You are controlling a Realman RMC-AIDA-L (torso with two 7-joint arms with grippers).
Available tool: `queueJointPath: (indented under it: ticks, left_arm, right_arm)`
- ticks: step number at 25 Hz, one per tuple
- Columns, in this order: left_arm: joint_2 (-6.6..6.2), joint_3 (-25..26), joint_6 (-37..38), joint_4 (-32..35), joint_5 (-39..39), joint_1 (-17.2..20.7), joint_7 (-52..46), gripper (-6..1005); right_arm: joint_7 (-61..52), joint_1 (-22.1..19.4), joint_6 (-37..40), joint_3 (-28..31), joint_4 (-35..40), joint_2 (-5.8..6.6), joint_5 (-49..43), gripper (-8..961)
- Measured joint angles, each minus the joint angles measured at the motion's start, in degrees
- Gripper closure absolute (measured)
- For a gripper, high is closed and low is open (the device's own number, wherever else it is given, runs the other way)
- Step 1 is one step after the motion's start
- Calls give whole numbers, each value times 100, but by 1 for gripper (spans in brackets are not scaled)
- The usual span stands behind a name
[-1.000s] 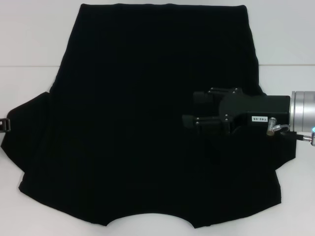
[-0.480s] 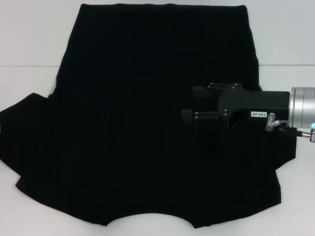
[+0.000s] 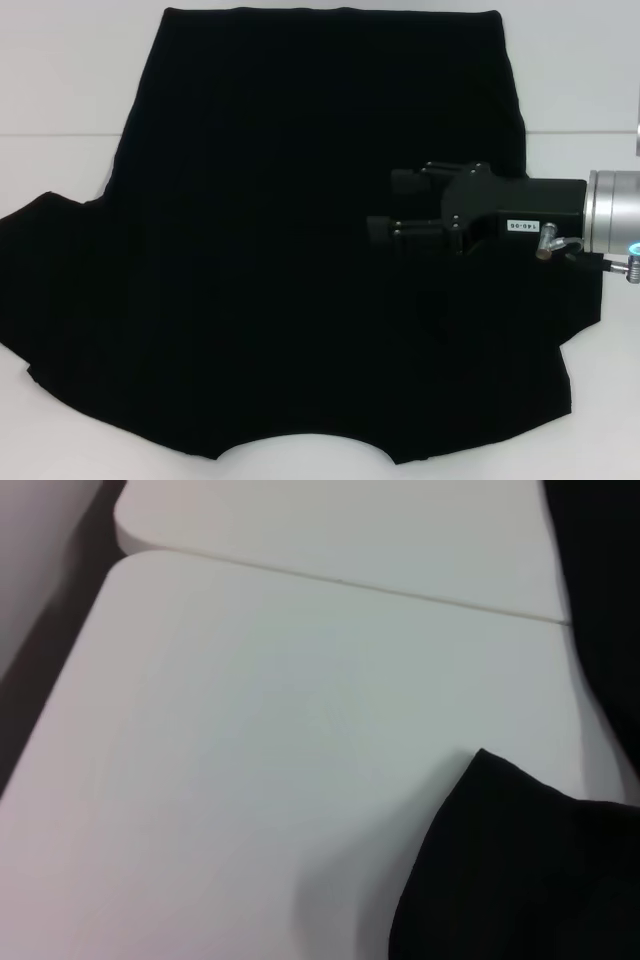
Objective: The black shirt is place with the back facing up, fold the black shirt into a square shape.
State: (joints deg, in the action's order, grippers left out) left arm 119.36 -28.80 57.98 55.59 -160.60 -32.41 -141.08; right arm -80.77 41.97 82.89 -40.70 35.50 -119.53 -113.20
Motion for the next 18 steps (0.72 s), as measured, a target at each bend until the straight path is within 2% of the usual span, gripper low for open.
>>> queueJointPath:
  ticks: [18]
  left_arm:
    - [-24,6,392,280,-7,119,2,1000]
  right_arm:
    - [15,-8,-1,15,-10,0,-1,100]
